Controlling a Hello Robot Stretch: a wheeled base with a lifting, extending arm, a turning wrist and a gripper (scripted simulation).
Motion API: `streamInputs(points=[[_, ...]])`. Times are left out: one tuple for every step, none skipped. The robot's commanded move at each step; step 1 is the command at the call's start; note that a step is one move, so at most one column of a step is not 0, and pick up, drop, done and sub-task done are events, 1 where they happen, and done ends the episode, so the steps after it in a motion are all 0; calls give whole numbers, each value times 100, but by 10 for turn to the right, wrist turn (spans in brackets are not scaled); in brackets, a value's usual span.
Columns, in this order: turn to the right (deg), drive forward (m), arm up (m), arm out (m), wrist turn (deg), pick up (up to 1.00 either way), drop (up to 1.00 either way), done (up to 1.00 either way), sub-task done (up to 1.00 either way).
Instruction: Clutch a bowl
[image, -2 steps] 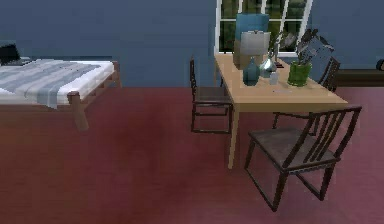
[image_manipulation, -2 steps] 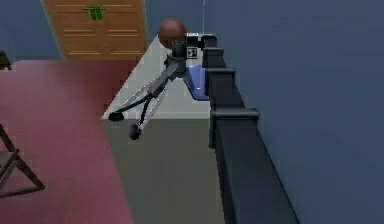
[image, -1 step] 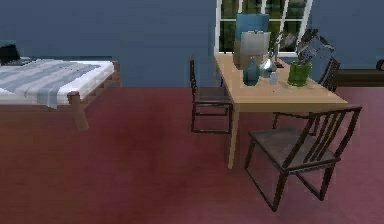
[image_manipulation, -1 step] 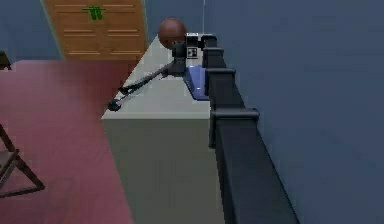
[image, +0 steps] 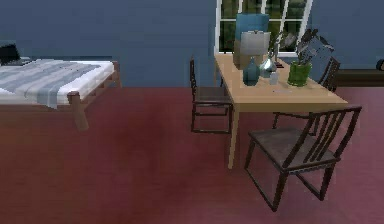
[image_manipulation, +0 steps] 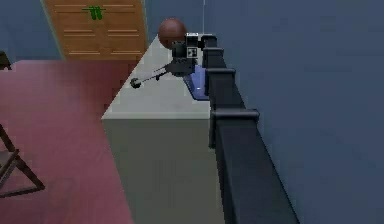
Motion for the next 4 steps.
streamInputs(points=[[0,0,0,0,450,0,0,0,0],[0,0,0,0,30,0,0,0,0],[0,0,0,0,0,100,0,0,0],[0,0,0,0,0,0,0,100,0]])
